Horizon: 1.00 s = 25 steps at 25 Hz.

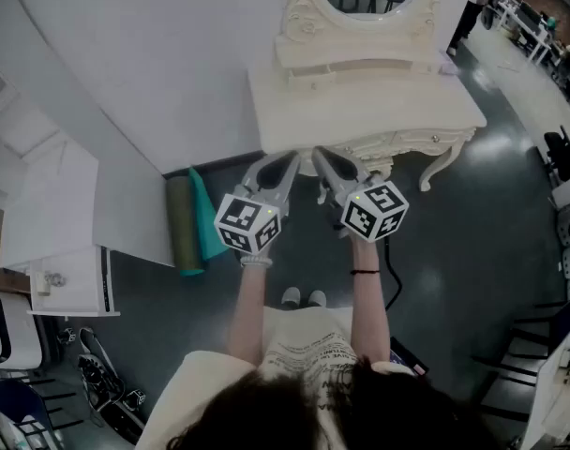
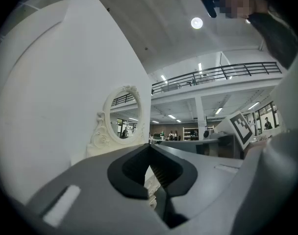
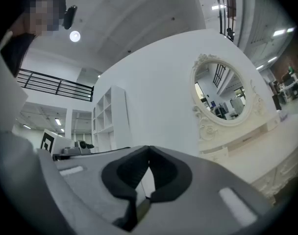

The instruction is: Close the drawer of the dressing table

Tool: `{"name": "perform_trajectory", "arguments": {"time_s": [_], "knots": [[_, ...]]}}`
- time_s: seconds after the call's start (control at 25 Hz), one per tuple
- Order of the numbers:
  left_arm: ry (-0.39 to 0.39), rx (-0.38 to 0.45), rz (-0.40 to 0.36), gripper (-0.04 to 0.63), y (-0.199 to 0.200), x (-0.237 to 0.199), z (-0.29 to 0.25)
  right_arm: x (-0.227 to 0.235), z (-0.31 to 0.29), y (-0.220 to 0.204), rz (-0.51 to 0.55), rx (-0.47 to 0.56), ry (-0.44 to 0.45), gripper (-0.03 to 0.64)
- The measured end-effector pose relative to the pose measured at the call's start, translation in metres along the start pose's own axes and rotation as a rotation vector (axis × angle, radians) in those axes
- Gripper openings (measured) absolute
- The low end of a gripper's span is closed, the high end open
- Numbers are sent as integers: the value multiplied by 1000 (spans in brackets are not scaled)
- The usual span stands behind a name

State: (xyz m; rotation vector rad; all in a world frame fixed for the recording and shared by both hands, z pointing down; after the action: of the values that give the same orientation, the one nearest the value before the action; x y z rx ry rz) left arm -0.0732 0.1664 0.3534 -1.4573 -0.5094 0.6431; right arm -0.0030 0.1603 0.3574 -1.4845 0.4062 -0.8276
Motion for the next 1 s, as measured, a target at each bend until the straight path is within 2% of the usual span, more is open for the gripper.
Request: {"name": "perform_trajectory", "arguments": {"time_s": [0.68,1.0], "knots": [[19,-2,7,3,-2,15,-18,25,15,7,-6,5,-7,3],[23,-27,44,2,-18,29,-25,39,29,4,-27,-4,-22,3]]}}
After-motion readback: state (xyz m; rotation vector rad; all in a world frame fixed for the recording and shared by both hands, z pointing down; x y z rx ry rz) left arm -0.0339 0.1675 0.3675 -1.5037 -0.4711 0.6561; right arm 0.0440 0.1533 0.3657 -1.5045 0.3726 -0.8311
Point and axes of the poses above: the fingertips, and each gripper's own axes: z backward along the fingers, x to its right, y out of its top, the point moved 2 cm from there along z, backward along the fingers, and after that the axes turned 4 degrees about y, right-handed, at the moved point
